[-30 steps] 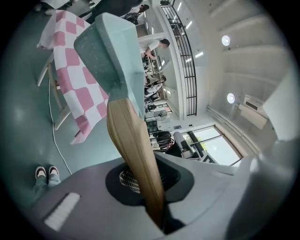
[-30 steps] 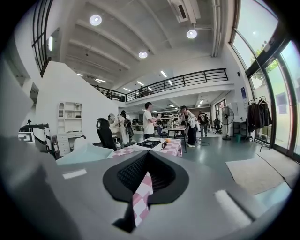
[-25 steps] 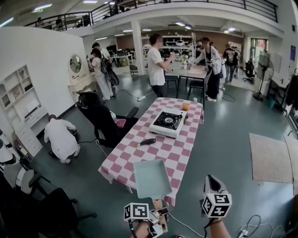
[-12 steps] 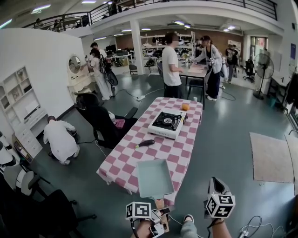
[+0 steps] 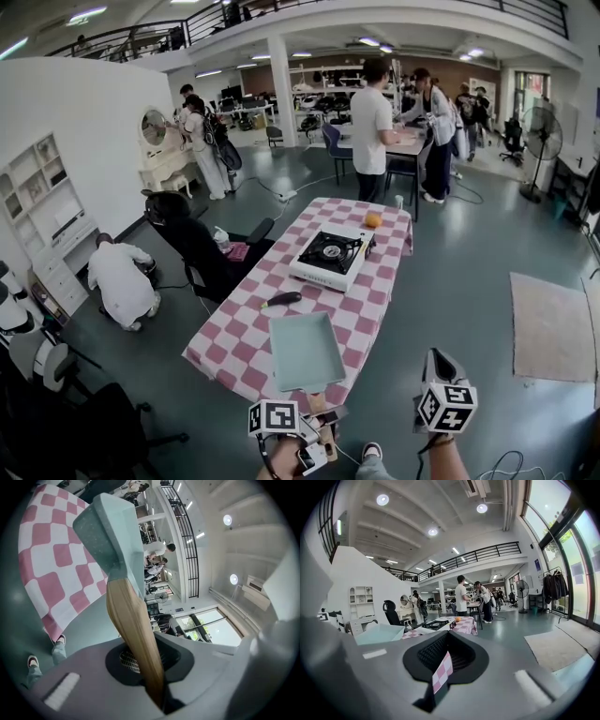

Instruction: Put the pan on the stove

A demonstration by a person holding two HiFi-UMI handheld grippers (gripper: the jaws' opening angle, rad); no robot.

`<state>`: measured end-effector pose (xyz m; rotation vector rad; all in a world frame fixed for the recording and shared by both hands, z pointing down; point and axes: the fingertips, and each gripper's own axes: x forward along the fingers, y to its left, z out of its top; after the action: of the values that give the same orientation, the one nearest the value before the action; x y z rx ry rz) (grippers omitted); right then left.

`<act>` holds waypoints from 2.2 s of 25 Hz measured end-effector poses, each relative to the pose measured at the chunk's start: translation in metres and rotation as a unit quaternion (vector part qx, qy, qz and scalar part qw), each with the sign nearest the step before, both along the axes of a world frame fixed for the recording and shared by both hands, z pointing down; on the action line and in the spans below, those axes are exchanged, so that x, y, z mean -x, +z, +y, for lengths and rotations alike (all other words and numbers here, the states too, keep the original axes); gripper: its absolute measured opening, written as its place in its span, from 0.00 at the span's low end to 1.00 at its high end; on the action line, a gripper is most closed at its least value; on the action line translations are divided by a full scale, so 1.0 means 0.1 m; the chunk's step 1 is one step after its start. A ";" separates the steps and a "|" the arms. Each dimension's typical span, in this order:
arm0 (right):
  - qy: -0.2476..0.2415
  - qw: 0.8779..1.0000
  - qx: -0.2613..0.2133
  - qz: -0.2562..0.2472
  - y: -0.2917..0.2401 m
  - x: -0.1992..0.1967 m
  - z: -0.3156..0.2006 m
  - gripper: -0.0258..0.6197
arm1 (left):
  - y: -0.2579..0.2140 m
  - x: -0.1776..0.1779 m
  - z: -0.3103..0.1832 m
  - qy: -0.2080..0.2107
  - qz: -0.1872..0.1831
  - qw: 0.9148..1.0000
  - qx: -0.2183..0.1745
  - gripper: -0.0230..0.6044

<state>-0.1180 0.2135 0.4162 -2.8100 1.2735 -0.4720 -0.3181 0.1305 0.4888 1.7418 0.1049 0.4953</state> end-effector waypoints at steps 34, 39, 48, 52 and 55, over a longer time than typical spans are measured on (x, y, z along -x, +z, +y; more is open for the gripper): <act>-0.077 0.997 0.028 -0.017 0.32 -2.37 -0.78 0.05 | 0.00 -2.10 -0.77 -0.119 -0.009 0.993 0.007 0.07; -0.072 0.997 0.030 -0.016 0.39 -2.60 -0.84 0.05 | 0.01 -2.33 -0.92 -0.119 -0.005 0.993 0.004 0.08; -0.087 0.995 0.037 -0.009 0.47 -3.26 -1.29 0.05 | -0.03 -2.96 -1.43 -0.145 0.017 0.989 0.003 0.08; -0.098 0.994 0.043 -0.003 0.42 -3.68 -1.61 0.05 | -0.09 -3.25 -1.76 -0.169 0.017 0.986 -0.001 0.08; -0.112 0.993 0.042 0.001 0.38 -3.95 -1.92 0.05 | -0.11 -3.45 -2.03 -0.188 0.018 0.982 -0.004 0.08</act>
<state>0.2766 0.0215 0.4539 -2.7460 1.6151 -0.5437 0.0271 -0.0724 0.4781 1.7262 -0.2000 0.1868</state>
